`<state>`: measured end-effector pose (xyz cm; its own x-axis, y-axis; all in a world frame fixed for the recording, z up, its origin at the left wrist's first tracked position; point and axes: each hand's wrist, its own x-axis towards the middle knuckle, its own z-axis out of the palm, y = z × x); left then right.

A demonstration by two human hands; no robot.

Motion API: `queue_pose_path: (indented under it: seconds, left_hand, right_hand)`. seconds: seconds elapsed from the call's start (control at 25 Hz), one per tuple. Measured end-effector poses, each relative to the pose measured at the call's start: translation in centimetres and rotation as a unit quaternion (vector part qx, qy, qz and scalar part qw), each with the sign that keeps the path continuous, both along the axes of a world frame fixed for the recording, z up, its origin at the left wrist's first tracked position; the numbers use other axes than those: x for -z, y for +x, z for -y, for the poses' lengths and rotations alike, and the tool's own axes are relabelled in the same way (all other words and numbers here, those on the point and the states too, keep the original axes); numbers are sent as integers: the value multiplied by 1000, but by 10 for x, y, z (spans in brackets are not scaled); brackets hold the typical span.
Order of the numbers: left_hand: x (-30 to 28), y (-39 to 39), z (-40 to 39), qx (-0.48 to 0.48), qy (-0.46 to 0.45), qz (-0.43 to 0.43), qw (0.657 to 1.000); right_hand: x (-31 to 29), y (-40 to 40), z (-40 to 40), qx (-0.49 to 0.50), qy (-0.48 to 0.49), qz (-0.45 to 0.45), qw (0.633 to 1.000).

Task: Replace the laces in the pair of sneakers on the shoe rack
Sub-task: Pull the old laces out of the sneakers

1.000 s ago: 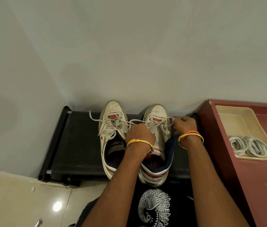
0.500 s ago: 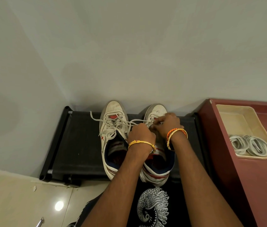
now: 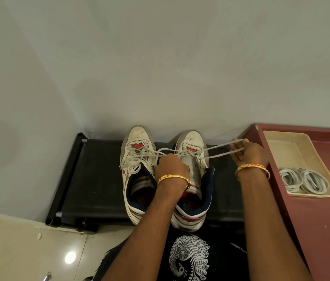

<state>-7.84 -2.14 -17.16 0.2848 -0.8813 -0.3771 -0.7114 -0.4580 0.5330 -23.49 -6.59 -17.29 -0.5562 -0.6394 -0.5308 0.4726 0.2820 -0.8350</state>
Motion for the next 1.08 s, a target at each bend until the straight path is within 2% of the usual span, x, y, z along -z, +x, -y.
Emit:
queue_pose_path:
  seconds: [0.04, 0.08, 0.12, 0.16, 0.2, 0.24, 0.32, 0.4, 0.48, 0.72, 0.8, 0.88, 0.96, 1.0, 1.04, 1.08]
  left_hand:
    - [0, 0, 0, -1, -1, -2, 1000]
    - [-1, 0, -1, -2, -3, -5, 1000]
    - [-1, 1, -1, -3, -5, -7, 1000]
    - [-1, 1, -1, -3, -5, -7, 1000]
    - [-1, 2, -1, -1, -6, -5, 1000]
    - [-1, 2, -1, 2, -6, -2, 1000]
    - [-1, 2, -2, 8, -6, 2, 1000]
    - [-1, 2, -2, 12, -5, 3, 1000]
    - [0, 2, -2, 14, -4, 1, 1000]
    - [-4, 1, -2, 3, 7, -7, 1000]
    - [-6, 1, -2, 3, 7, -2, 1000]
    - [-6, 0, -2, 5, 9, 0, 1000]
    - [-6, 1, -2, 6, 11, 0, 1000]
    - [-6, 1, -1, 6, 13, 0, 1000]
    - [-6, 1, -1, 6, 15, -1, 1000]
    - [-6, 1, -1, 5, 15, -3, 1000]
  right_hand:
    - [-1, 9, 3, -27, -18, 15, 999]
    - [-4, 20, 5, -78, -23, -32, 996]
    - [-3, 30, 5, -158, -17, -139, 977]
    - [-2, 41, 3, -248, -7, -266, 932]
    - [2, 51, 0, -331, -1, -368, 869]
    - [7, 57, -1, -398, 14, -423, 814]
    - [11, 65, -1, -484, 67, -451, 747]
    - [10, 69, -2, -509, 97, -456, 724]
    - [9, 69, -2, -491, 87, -451, 740]
    - [0, 34, -5, -289, 63, -398, 868]
    - [-3, 18, -3, -177, 75, -295, 936]
    - [-8, 9, 2, -87, 101, -130, 983]
    - [-11, 11, 8, -42, 68, 44, 996]
    - [-12, 17, 10, -36, 24, 98, 994]
    - [-12, 25, 10, -55, -19, 100, 993]
    - [-10, 33, 9, -105, -41, 25, 993]
